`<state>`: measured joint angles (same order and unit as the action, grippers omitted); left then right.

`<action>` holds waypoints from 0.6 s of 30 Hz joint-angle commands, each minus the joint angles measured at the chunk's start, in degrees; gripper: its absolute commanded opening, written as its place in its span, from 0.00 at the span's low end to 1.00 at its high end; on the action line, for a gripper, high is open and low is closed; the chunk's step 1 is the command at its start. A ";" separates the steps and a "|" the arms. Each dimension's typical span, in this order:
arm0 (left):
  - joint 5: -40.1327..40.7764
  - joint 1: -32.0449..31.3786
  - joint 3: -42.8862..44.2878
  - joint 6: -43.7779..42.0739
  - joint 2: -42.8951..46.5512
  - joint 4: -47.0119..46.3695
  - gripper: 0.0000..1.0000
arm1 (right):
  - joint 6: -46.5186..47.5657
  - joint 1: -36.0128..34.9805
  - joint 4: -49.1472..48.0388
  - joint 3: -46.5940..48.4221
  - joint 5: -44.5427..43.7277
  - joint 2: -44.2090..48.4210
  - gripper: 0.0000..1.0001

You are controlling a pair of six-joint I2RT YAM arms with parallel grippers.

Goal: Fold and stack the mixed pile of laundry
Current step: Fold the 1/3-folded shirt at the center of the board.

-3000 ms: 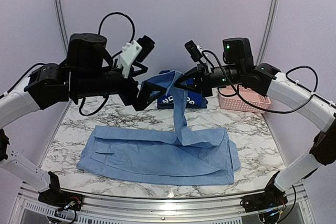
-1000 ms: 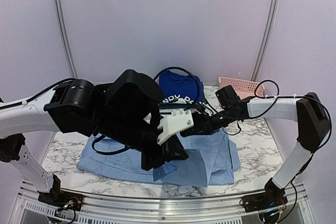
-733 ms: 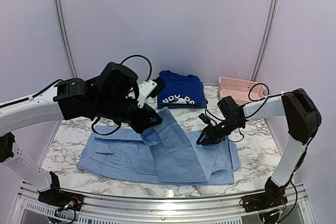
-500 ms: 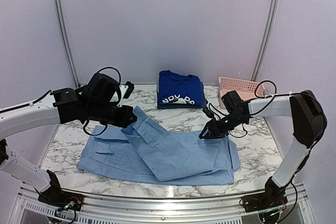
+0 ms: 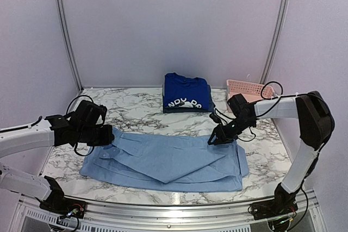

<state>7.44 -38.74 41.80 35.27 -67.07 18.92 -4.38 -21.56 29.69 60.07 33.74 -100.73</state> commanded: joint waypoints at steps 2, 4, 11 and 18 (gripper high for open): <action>4.04 1.95 -2.92 1.16 2.77 -3.45 0.00 | 1.22 0.64 1.48 0.57 -1.94 -0.61 0.41; 4.85 3.18 -3.88 1.68 2.61 -3.37 0.00 | 1.14 0.67 1.86 1.46 -2.07 -0.25 0.41; 9.52 6.42 -1.32 0.19 -3.29 1.68 0.08 | 0.97 0.64 4.56 7.45 -2.14 3.01 0.42; 5.96 5.76 7.12 -8.72 -2.40 6.24 0.73 | 1.72 0.56 9.40 12.07 -4.00 7.00 0.45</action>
<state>14.57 -32.40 43.64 32.42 -71.09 22.22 -3.77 -21.45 35.27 69.52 30.87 -96.88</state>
